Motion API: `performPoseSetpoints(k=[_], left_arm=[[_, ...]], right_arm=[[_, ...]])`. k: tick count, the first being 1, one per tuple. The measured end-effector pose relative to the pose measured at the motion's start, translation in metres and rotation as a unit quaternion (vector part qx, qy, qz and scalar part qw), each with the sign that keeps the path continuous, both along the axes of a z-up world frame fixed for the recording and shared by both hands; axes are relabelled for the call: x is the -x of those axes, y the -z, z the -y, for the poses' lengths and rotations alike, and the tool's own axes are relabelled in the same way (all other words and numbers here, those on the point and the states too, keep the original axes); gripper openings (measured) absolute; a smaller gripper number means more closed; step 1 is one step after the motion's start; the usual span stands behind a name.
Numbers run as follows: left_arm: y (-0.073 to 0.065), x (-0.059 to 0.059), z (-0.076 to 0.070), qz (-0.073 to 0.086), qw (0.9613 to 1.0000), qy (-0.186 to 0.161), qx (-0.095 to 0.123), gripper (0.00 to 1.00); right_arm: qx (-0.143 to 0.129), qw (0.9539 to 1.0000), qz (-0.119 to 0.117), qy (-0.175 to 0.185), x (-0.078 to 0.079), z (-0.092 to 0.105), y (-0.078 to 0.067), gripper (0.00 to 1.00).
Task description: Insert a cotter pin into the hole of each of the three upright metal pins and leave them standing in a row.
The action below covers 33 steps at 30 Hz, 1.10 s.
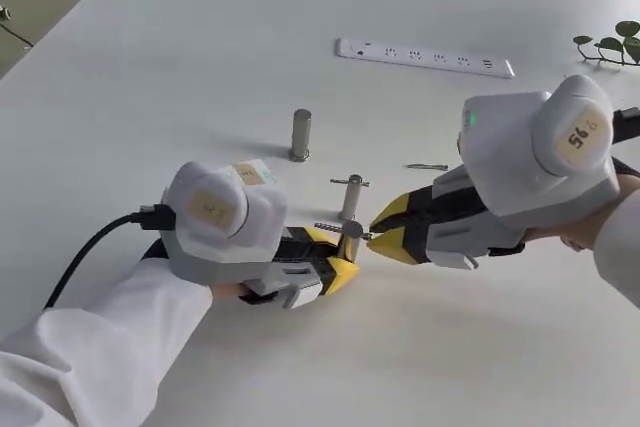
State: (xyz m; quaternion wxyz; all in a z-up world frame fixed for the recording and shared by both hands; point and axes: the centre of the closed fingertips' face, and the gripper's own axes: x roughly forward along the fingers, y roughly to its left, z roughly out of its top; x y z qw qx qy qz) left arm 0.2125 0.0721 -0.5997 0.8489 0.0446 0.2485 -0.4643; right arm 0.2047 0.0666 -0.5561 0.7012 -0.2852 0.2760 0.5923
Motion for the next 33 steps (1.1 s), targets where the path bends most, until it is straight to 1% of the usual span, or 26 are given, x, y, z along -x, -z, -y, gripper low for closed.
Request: performPoseSetpoints(k=[1, 2, 3, 5, 7, 8, 9, 10, 13, 14, 15, 16, 17, 18, 19, 20, 21, 22, 23, 25, 26, 28, 30, 31, 33], left_arm=[[-0.002, -0.001, -0.001, 0.005, 1.0, 0.002, 0.002, 0.16], [-0.003, -0.001, -0.001, 0.006, 1.0, 0.002, 0.002, 0.19], [-0.006, -0.001, -0.003, 0.008, 0.9999, 0.004, 0.007, 0.24], [-0.008, 0.0, -0.005, 0.009, 0.9999, 0.006, 0.01, 0.34], [-0.009, 0.001, -0.007, 0.008, 0.9999, 0.009, 0.007, 0.42], [-0.01, 0.001, -0.008, 0.004, 0.9999, 0.006, 0.012, 0.46], [-0.015, 0.002, -0.006, -0.002, 0.9995, 0.005, 0.032, 0.47], [-0.016, 0.003, -0.007, -0.004, 0.9994, 0.008, 0.035, 0.49], [-0.021, 0.003, -0.009, 0.001, 0.9995, 0.014, 0.03, 0.59], [-0.022, 0.003, -0.01, 0.001, 0.9994, 0.016, 0.029, 0.63], [-0.025, 0.007, -0.009, 0.001, 0.9992, 0.028, 0.028, 0.67], [-0.026, 0.008, -0.009, 0.001, 0.999, 0.033, 0.029, 0.7], [-0.027, 0.012, -0.009, -0.003, 0.9985, 0.044, 0.032, 0.71], [-0.029, 0.013, -0.009, -0.002, 0.9983, 0.049, 0.032, 0.72], [-0.029, 0.013, -0.01, 0.001, 0.9982, 0.052, 0.028, 0.74], [-0.028, 0.015, -0.012, -0.001, 0.9982, 0.056, 0.023, 0.77], [-0.028, 0.016, -0.013, 0.001, 0.998, 0.06, 0.02, 0.8], [-0.027, 0.018, -0.014, 0.0, 0.9978, 0.065, 0.012, 0.83], [-0.025, 0.019, -0.016, -0.004, 0.9976, 0.069, 0.004, 0.88], [-0.022, 0.022, -0.02, 0.001, 0.9968, 0.078, -0.017, 0.94], [-0.022, 0.023, -0.02, 0.0, 0.9967, 0.079, -0.02, 0.98], [-0.023, 0.029, -0.02, -0.011, 0.9964, 0.084, -0.012, 0.99], [-0.024, 0.032, -0.021, -0.018, 0.9965, 0.082, -0.005, 0.99], [-0.024, 0.032, -0.022, -0.019, 0.9965, 0.082, -0.003, 0.99], [-0.024, 0.035, -0.022, -0.025, 0.9963, 0.082, 0.002, 0.99]], right_arm=[[-0.001, 1.0, 0.0, -0.001, 0.0, -0.001, -0.001, 0.07], [-0.003, 1.0, 0.0, 0.0, 0.0, -0.001, -0.001, 0.08], [-0.004, 1.0, -0.001, 0.0, -0.001, -0.002, -0.001, 0.09], [-0.006, 1.0, -0.002, 0.0, -0.002, -0.003, 0.0, 0.1], [-0.006, 1.0, -0.004, -0.001, -0.001, -0.004, 0.001, 0.12], [-0.006, 1.0, -0.004, -0.002, -0.001, -0.005, 0.001, 0.12], [-0.006, 1.0, -0.005, -0.003, -0.001, -0.007, 0.002, 0.13], [-0.006, 0.9999, -0.006, -0.005, 0.0, -0.008, 0.002, 0.13], [-0.004, 0.9999, -0.007, -0.009, 0.0, -0.011, 0.003, 0.14], [-0.004, 0.9999, -0.007, -0.01, 0.0, -0.011, 0.004, 0.15], [-0.006, 0.9999, -0.008, -0.013, 0.0, -0.014, 0.004, 0.15], [-0.007, 0.9998, -0.01, -0.015, 0.001, -0.015, 0.004, 0.16], [-0.007, 0.9998, -0.01, -0.017, 0.002, -0.016, 0.003, 0.16], [-0.007, 0.9998, -0.008, -0.019, 0.002, -0.018, 0.003, 0.16], [-0.007, 0.9997, -0.008, -0.021, 0.002, -0.019, 0.003, 0.16], [-0.008, 0.9997, -0.009, -0.022, 0.002, -0.02, 0.003, 0.16], [-0.008, 0.9997, -0.008, -0.022, 0.002, -0.02, 0.003, 0.16], [-0.008, 0.9997, -0.008, -0.024, 0.001, -0.02, 0.004, 0.16], [-0.008, 0.9996, -0.008, -0.024, 0.001, -0.021, 0.004, 0.16], [-0.007, 0.9996, -0.009, -0.025, 0.002, -0.022, 0.004, 0.16], [-0.007, 0.9996, -0.01, -0.025, 0.002, -0.022, 0.004, 0.16], [-0.005, 0.9995, -0.013, -0.028, 0.004, -0.023, 0.006, 0.16], [-0.003, 0.9994, -0.013, -0.031, 0.002, -0.023, 0.008, 0.16], [-0.003, 0.9994, -0.014, -0.031, 0.002, -0.023, 0.009, 0.16], [-0.002, 0.9993, -0.012, -0.035, 0.002, -0.024, 0.01, 0.16]])
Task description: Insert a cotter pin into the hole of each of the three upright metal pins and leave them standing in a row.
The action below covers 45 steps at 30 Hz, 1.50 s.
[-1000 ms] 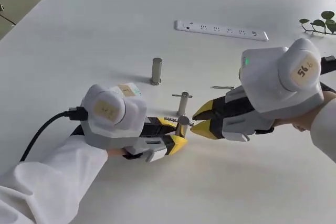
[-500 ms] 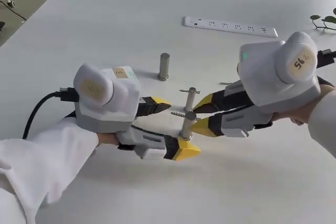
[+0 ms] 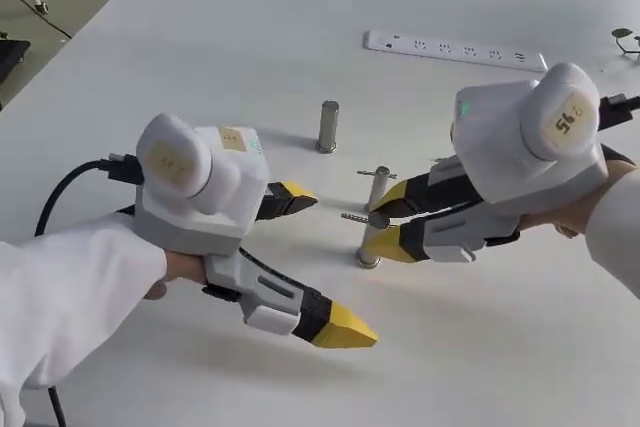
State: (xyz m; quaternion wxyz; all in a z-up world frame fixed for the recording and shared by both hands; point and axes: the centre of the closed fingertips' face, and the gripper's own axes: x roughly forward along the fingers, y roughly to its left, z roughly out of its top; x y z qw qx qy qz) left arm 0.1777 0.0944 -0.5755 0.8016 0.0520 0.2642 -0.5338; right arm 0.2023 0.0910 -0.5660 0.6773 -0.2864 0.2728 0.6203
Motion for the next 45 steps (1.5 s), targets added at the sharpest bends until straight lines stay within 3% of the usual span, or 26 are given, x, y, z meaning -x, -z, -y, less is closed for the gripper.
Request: performPoseSetpoints(k=[4, 8, 12, 20, 23, 32, 38, 45], left_arm=[[-0.001, 0.004, -0.002, -0.004, 1.0, -0.002, 0.003, 0.99], [0.0, 0.005, -0.005, 0.001, 1.0, -0.002, -0.006, 0.99], [-0.001, 0.004, -0.008, 0.001, 1.0, -0.006, -0.003, 0.99], [-0.016, 0.0, -0.005, 0.007, 0.9995, -0.019, 0.024, 0.99], [-0.017, -0.001, -0.005, 0.008, 0.9995, -0.02, 0.024, 0.99], [-0.019, -0.001, -0.011, 0.001, 0.9993, -0.026, 0.026, 0.99], [-0.02, -0.002, -0.013, 0.002, 0.9994, -0.029, 0.021, 0.99], [-0.017, -0.005, -0.017, -0.001, 0.9991, -0.04, 0.012, 0.99]], right_arm=[[0.007, 1.0, -0.001, -0.006, 0.0, -0.002, 0.004, 0.15], [0.013, 0.9999, -0.005, -0.002, -0.006, -0.002, 0.012, 0.12], [0.012, 0.9999, -0.01, -0.002, -0.006, -0.002, 0.011, 0.1], [0.009, 0.9997, -0.012, -0.021, -0.004, -0.002, 0.01, 0.09], [0.012, 0.9993, -0.008, -0.034, -0.006, 0.0, 0.01, 0.09], [0.013, 0.9986, 0.0, -0.051, -0.02, 0.029, -0.001, 0.08], [0.03, 0.9969, 0.019, -0.07, -0.043, 0.052, -0.006, 0.08], [0.033, 0.9958, 0.022, -0.083, -0.058, 0.063, -0.008, 0.08]])
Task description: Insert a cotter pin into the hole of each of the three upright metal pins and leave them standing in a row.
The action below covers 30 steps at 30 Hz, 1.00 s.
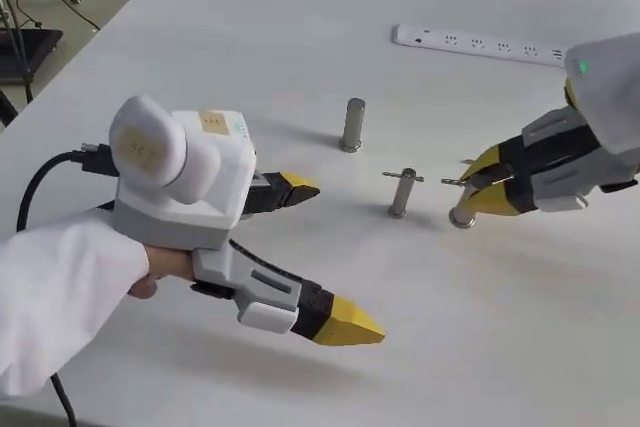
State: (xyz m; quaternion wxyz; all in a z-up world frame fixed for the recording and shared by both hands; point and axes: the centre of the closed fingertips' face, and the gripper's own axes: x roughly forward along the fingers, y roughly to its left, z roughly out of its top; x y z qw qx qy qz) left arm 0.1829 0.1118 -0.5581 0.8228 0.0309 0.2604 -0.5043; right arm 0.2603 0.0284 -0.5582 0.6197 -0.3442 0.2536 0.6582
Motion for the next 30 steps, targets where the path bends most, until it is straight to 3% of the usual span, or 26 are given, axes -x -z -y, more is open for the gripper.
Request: performPoseSetpoints(k=[8, 25, 30], left_arm=[[-0.007, -0.006, 0.0, 0.001, 0.9997, -0.016, 0.016, 0.99], [-0.003, -0.003, 0.0, -0.008, 0.9997, -0.02, 0.01, 0.99], [-0.002, -0.001, 0.0, -0.012, 0.9997, -0.017, 0.011, 0.99]], right_arm=[[0.0, 0.9999, -0.01, -0.001, -0.005, 0.002, 0.004, 0.08], [-0.009, 0.9996, -0.027, 0.002, 0.002, -0.003, 0.012, 0.08], [-0.024, 0.999, -0.035, 0.014, 0.001, -0.006, 0.012, 0.08]])
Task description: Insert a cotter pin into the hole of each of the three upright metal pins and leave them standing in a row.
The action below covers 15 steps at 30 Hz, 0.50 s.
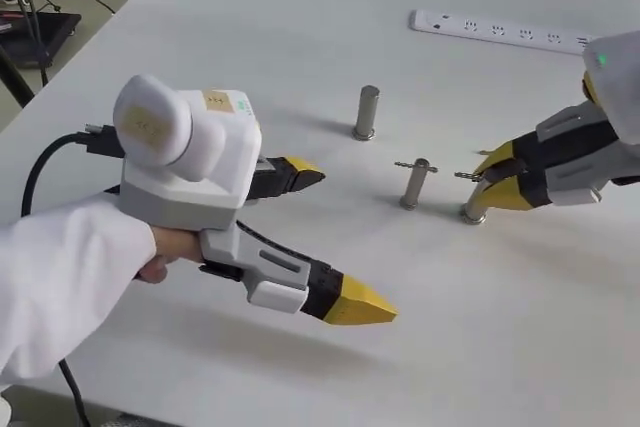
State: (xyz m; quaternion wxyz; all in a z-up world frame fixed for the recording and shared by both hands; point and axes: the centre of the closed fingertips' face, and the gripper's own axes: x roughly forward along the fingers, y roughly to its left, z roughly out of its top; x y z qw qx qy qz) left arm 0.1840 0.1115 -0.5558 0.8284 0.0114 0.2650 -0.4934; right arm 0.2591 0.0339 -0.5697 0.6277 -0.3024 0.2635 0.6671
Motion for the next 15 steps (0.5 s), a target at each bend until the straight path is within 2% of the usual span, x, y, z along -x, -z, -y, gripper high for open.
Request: performPoseSetpoints(k=[4, 6, 9, 11, 13, 15], left_arm=[[0.003, 0.004, 0.002, -0.007, 1.0, 0.006, -0.004, 0.99], [0.004, 0.006, 0.002, -0.017, 0.9998, 0.006, -0.003, 0.99], [0.005, 0.005, 0.002, -0.013, 0.9999, 0.007, -0.006, 0.99], [0.004, 0.005, 0.003, -0.014, 0.9999, 0.006, -0.004, 0.99], [0.002, 0.005, 0.003, -0.012, 0.9999, 0.007, -0.003, 0.99], [0.001, 0.005, 0.003, -0.011, 0.9999, 0.007, -0.002, 0.99]], right_arm=[[-0.007, 0.9999, -0.007, 0.003, -0.005, 0.001, 0.002, 0.09], [-0.009, 0.9999, -0.007, 0.001, -0.006, 0.001, 0.002, 0.09], [-0.011, 0.9999, -0.01, 0.006, -0.008, 0.002, 0.003, 0.09], [-0.016, 0.9991, -0.029, 0.027, -0.007, 0.001, 0.003, 0.1], [-0.026, 0.9989, -0.024, 0.031, -0.011, 0.0, 0.001, 0.16], [-0.029, 0.9987, -0.025, 0.034, -0.009, -0.001, -0.002, 0.25]])
